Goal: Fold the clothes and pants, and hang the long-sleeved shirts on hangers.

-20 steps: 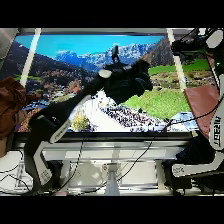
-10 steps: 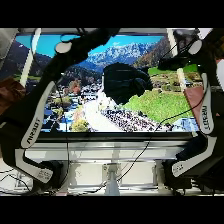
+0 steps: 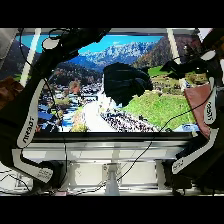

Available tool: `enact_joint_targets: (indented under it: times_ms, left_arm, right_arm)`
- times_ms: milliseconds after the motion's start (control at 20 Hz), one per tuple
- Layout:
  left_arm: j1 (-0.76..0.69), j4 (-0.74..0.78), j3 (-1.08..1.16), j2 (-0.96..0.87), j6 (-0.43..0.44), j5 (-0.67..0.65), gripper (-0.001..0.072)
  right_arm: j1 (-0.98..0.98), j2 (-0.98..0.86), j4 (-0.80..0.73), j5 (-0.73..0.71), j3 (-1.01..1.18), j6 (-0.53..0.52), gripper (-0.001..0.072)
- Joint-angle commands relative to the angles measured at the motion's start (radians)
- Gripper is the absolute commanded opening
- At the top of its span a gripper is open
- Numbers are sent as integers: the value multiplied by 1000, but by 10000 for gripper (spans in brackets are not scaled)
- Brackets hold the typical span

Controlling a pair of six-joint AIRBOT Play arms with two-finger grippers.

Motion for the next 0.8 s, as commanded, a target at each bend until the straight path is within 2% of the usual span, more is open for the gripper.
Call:
enact_joint_targets:
  times_ms: [0, 150, 300, 400, 600, 750]
  left_arm:
    - [3, -1, 0, 1, 1, -8, 697]
    - [3, -1, 0, 1, 1, -8, 698]
    - [3, -1, 0, 1, 1, -8, 697]
    - [3, -1, 0, 1, 1, -8, 697]
    - [3, -1, 0, 1, 1, -8, 697]
    - [3, -1, 0, 1, 1, -19, 697]
  right_arm:
    - [-46, -4, 36, 33, 0, 93, 701]
    - [-13, -4, 40, 95, 0, 83, 701]
    - [63, -4, 59, 134, 1, -22, 713]
    - [136, -4, 15, 122, 1, -57, 716]
    - [288, -5, -281, 43, 1, -36, 714]
    - [307, -12, -285, -6, 2, 26, 696]
